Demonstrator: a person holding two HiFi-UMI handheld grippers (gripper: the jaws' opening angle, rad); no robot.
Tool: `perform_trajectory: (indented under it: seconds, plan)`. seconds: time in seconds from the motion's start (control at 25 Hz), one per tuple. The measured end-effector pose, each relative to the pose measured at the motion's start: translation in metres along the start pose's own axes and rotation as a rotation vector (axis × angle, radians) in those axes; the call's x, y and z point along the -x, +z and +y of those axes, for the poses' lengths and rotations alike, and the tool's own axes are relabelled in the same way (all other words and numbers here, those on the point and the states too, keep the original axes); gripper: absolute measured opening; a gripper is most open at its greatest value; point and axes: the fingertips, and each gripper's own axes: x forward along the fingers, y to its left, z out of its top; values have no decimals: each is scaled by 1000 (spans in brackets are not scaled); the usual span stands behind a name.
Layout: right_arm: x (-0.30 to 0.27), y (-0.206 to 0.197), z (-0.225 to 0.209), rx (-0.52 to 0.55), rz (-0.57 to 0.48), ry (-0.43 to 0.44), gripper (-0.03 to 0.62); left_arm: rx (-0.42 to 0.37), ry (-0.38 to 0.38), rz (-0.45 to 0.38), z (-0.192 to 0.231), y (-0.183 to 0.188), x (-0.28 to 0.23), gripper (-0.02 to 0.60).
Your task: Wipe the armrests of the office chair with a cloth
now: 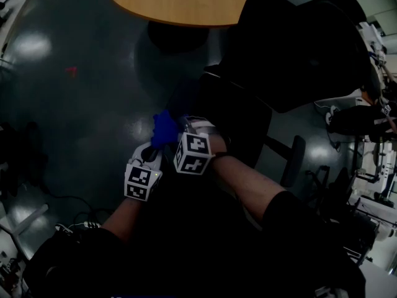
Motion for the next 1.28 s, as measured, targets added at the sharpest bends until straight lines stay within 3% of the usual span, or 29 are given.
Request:
perform_trajectory:
  seconds: [0.2,0.44,0.76,1.12,1.28]
  plan:
    - [-6,0,0,37,33,66,154,-44,-34,-23,-14,9,-14,11]
    - [-7,-4,-3,49,37,98,155,-54,-24,-17,-15,10,-22,11]
    - [-5,-15,-36,41,64,82,156,-11,-21,-11,-9,18,-27,11]
    - [-1,-48,-105,-201,42,13,158,-2,-39,-18,-12,20,-32,11]
    - [3,-61,-129,-254,50,-17,158,6,-37,-19,-7,26,-35,11]
